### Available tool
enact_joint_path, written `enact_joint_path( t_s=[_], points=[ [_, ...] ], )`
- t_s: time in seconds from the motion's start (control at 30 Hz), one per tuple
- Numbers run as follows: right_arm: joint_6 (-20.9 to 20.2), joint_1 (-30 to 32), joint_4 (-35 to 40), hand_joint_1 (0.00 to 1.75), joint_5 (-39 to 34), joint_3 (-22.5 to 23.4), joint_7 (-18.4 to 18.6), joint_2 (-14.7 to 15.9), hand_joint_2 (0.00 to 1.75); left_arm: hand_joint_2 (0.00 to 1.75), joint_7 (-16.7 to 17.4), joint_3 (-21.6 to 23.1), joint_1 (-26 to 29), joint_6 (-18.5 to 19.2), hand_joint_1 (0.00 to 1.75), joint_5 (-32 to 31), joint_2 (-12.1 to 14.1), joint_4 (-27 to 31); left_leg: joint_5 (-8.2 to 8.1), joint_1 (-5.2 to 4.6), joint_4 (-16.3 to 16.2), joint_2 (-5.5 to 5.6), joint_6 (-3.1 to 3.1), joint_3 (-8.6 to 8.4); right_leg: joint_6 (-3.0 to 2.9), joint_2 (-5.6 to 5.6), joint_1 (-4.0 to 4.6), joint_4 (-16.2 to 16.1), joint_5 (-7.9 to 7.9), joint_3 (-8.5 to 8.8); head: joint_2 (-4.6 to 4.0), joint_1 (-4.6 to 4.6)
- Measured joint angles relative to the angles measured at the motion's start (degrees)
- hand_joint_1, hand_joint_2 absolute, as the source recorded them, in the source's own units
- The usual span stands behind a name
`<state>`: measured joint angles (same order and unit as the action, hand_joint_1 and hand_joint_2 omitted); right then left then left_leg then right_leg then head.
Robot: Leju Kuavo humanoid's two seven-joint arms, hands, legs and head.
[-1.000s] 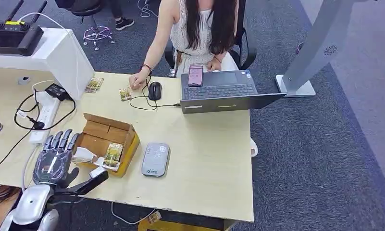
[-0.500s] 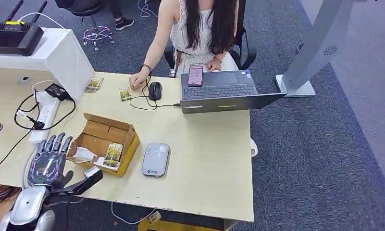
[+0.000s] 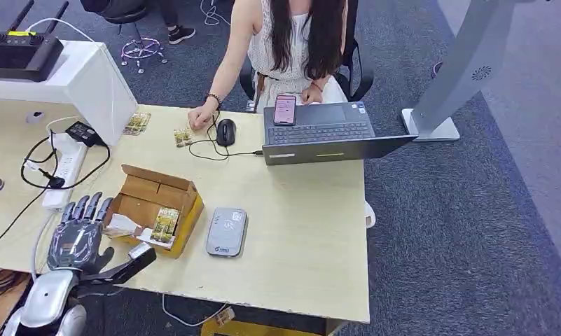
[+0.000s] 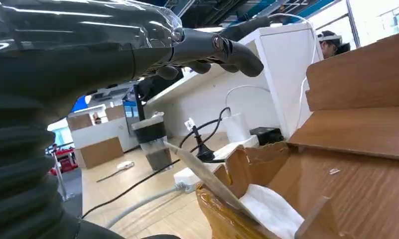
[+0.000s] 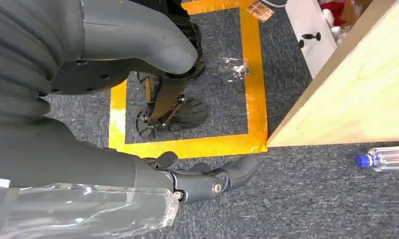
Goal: Pass the card to the sensor for recognition and then transmit it.
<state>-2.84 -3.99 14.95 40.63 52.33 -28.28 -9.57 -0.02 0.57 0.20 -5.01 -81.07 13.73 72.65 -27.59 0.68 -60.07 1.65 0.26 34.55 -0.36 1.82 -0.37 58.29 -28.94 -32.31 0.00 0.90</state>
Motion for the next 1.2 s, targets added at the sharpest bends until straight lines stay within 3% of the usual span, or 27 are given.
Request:
enact_joint_path(
  t_s=[0.03,0.07,0.1,0.67,1.2],
  points=[
    [0.02,0.00,0.00,0.00,0.00,0.00,0.00,0.00,1.75,1.75,0.00,0.00,0.00,0.00,0.00,0.00,-0.07,0.00,0.00,0.00,0.00,0.00,0.00,0.00,0.00,0.00,0.00,0.00,0.00,0.00,0.00,-0.02],
    [0.02,0.00,0.00,0.00,0.00,0.02,0.00,0.00,1.75,1.75,0.00,0.00,0.00,0.00,0.38,0.00,-0.17,0.00,0.00,0.00,0.00,0.00,0.00,0.00,0.00,0.00,0.00,0.00,0.00,0.00,0.00,-0.02],
    [0.02,-0.01,0.00,0.00,0.00,0.02,0.00,0.00,1.75,1.75,0.00,0.00,0.00,0.00,1.75,0.00,-0.24,0.02,0.00,0.00,0.00,0.00,0.00,0.00,0.00,0.00,0.00,0.00,0.00,0.00,0.00,-0.02],
    [-0.07,0.01,0.02,0.00,0.79,0.24,0.00,0.00,1.75,1.75,-0.70,0.00,0.00,2.56,1.75,3.54,-0.02,0.02,0.00,0.00,0.00,-0.01,0.00,0.00,0.00,0.02,0.00,0.00,0.00,0.01,0.00,-0.02],
    [-0.07,0.03,0.04,0.00,1.33,0.70,0.00,0.00,1.75,1.75,1.60,-0.02,0.06,0.35,1.75,3.93,0.24,0.20,0.00,0.00,0.00,0.00,0.00,0.01,0.00,0.01,0.00,0.00,0.00,0.01,0.00,-0.02]
  ],
)
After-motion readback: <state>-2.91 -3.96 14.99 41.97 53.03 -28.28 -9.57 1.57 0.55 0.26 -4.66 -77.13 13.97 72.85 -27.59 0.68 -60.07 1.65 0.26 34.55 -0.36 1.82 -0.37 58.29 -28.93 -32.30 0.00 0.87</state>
